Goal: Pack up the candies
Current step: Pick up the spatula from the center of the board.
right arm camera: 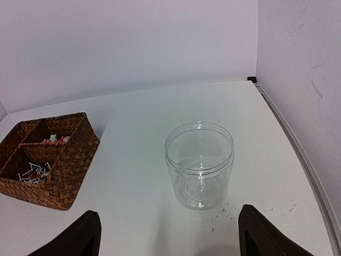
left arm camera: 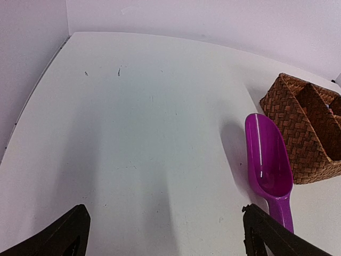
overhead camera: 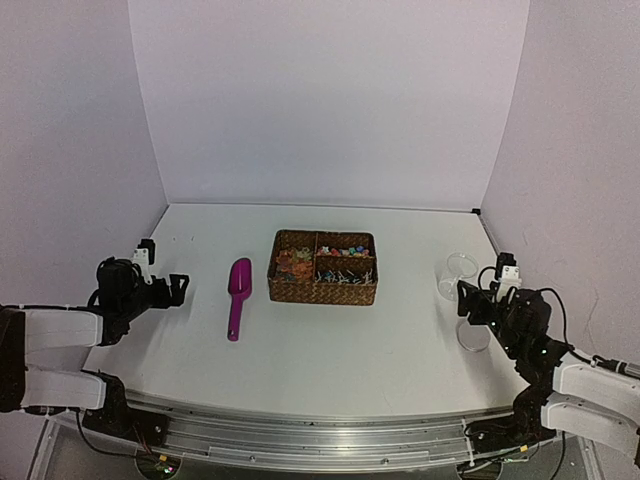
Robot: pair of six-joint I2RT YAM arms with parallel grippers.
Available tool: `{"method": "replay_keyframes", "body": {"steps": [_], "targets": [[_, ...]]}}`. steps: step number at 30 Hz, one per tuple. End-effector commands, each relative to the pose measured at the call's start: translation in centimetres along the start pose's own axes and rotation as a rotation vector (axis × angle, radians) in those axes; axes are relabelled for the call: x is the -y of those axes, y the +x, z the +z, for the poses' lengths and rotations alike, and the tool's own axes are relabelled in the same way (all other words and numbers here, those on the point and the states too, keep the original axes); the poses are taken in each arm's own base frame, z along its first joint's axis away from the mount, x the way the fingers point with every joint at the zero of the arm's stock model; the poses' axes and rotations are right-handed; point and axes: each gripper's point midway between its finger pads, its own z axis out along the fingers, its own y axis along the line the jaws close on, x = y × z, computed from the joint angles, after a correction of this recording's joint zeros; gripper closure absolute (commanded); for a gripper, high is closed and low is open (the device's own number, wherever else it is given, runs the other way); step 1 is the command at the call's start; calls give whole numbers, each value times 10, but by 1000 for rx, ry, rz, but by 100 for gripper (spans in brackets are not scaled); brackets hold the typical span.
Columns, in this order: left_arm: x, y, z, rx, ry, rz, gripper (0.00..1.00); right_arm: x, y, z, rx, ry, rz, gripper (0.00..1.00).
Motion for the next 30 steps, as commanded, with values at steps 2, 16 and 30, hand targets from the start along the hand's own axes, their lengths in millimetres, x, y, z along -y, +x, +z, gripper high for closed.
{"method": "replay_keyframes", "body": {"steps": [2, 16, 30], "targets": [[3, -22, -1, 59, 13, -18, 0, -8, -29, 2, 71, -22, 1, 15], [129, -12, -53, 89, 849, 728, 1, -13, -47, 1, 111, -37, 5, 15], [150, -39, 28, -114, 1054, 924, 22, -82, -56, 26, -37, -318, 16, 19]]}}
